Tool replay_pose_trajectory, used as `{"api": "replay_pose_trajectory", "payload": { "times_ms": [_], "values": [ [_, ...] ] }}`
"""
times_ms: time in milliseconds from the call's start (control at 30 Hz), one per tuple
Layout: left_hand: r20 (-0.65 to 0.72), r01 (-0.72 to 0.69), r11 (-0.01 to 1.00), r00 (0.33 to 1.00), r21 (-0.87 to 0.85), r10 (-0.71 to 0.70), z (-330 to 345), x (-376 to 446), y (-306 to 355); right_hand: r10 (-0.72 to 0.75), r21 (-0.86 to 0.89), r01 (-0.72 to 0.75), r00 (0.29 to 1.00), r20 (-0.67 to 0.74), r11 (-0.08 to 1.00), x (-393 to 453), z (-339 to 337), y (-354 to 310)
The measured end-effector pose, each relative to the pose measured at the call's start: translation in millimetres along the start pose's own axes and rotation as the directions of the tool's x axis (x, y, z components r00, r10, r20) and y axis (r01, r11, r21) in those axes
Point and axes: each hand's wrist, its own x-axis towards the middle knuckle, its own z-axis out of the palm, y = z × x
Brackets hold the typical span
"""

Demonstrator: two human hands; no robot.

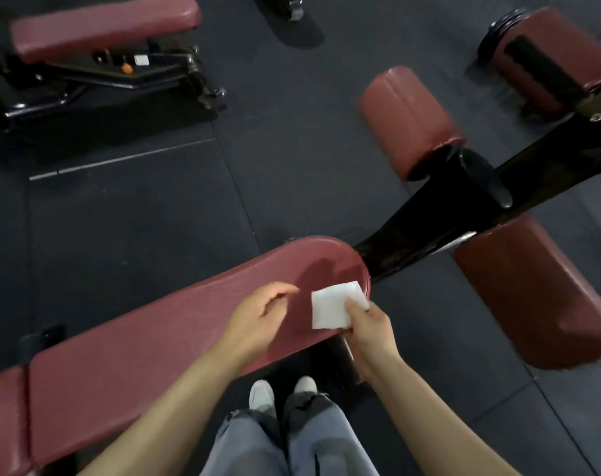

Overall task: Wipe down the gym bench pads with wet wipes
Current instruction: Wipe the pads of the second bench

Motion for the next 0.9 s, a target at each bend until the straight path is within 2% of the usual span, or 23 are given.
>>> {"api": "replay_pose_trajectory", "payload": {
  "times_ms": [67,133,233,333,433,533,600,667,733,800,900],
  "values": [
    [0.024,0.106,0.981,0.994,0.161,-0.111,-2.3,11.8,-22.4,0.040,-0.075,-0.042,0.999,-0.031,0.996,30.9,-0.5,2.2],
    [0.080,0.167,0.903,0.973,0.395,-0.215,4.4,25.2,-46.8,0.025,-0.157,-0.032,0.999,-0.048,0.987,68.2,3.4,-1.2],
    [0.075,0.195,0.851,0.962,0.488,-0.263,25.9,42.0,-74.8,-0.144,-0.343,0.095,0.982,-0.121,0.934,124.3,13.6,-14.7],
    [0.013,0.237,0.856,0.962,0.460,-0.273,47.4,50.9,-100.4,-0.453,-0.658,0.267,0.883,-0.126,0.704,169.9,15.9,-28.1],
    [-0.071,0.296,0.871,0.954,0.393,-0.292,66.1,51.3,-121.0,-0.600,-0.835,0.354,0.799,0.036,0.421,202.9,18.2,-18.6],
    [-0.136,0.316,0.898,0.948,0.307,-0.288,80.6,47.5,-137.5,-0.548,-0.912,0.337,0.821,0.162,0.236,221.2,36.7,13.6],
    [-0.163,0.327,0.908,0.942,0.260,-0.293,83.9,42.6,-148.9,-0.558,-0.945,0.276,0.819,0.135,0.177,227.3,52.5,28.6],
    [-0.205,0.351,0.913,0.929,0.211,-0.310,81.1,35.7,-161.5,-0.615,-0.942,0.277,0.781,0.108,0.186,231.3,71.9,34.0],
    [-0.253,0.384,0.907,0.907,0.175,-0.335,73.1,28.1,-175.0,-0.634,-0.895,0.364,0.763,0.128,0.257,226.0,101.9,42.6],
    [-0.294,0.431,0.894,0.877,0.125,-0.381,62.9,19.7,-189.7,-0.621,-0.846,0.488,0.737,0.267,0.216,212.7,147.5,65.6],
    [-0.340,0.515,0.856,0.815,0.054,-0.469,47.4,4.4,-210.0,-0.381,-0.809,0.585,0.762,0.523,0.060,178.5,231.3,113.2]
  ]
}}
